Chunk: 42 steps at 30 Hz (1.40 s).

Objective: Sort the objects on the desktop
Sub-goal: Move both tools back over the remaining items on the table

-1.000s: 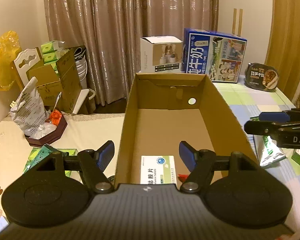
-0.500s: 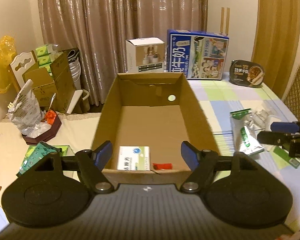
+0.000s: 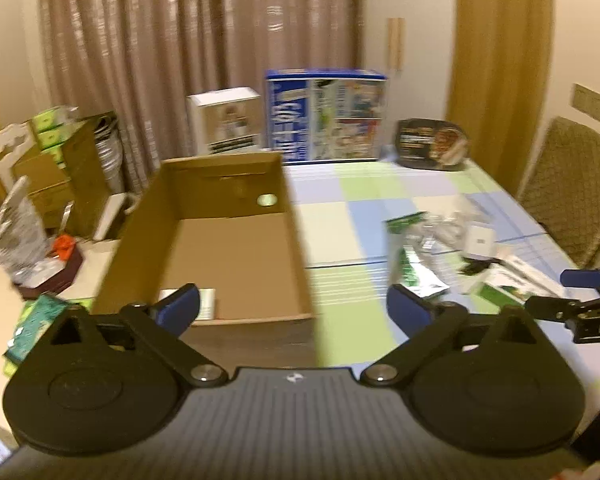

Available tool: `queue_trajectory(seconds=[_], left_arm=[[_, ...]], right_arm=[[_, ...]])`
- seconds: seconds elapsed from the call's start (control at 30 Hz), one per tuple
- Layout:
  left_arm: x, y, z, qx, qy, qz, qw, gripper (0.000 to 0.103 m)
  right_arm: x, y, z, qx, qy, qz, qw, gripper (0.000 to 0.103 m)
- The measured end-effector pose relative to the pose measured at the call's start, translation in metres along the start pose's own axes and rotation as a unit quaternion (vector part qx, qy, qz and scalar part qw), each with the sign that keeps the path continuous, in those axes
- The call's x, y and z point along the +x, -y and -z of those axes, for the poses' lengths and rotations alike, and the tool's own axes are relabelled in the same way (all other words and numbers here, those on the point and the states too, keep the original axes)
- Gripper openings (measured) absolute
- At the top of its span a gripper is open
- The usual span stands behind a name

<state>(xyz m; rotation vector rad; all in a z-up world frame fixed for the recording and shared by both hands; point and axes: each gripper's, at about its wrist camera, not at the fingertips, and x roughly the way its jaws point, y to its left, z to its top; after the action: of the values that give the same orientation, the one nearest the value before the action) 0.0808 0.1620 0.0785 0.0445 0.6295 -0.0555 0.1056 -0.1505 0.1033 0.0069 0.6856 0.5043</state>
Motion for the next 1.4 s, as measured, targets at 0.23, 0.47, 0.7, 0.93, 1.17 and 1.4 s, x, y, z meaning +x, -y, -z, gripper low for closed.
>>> queue_trajectory(seconds=[0.23,0.47,0.7,0.93,1.17,1.4], left_arm=[[0.012,0.064,0.006,0.044,-0.011,0.05,0.9977,0.102],[0.036,0.112,0.021,0.071,-0.044,0.095,0.992,0.102],[0.057,0.142,0.028,0.081,-0.066,0.106,0.9889,0.102],[0.081,0.167,0.027,0.082,-0.08,0.114,0.9869,0.102],[0.104,0.186,0.024,0.08,-0.091,0.118,0.9857,0.102],[0.126,0.2,0.028,0.076,-0.106,0.13,0.983,0.101]], right_arm=[[-0.017,0.04,0.014,0.022,-0.001,0.033,0.999,0.101],[-0.02,0.066,0.019,0.016,-0.004,0.049,0.999,0.101],[-0.007,0.102,0.01,-0.018,-0.031,0.062,0.997,0.101],[0.025,0.141,0.007,-0.06,-0.09,0.081,0.991,0.091],[0.062,0.159,0.009,-0.111,-0.137,0.064,0.982,0.065],[0.085,0.162,0.011,-0.133,-0.147,0.031,0.98,0.048]])
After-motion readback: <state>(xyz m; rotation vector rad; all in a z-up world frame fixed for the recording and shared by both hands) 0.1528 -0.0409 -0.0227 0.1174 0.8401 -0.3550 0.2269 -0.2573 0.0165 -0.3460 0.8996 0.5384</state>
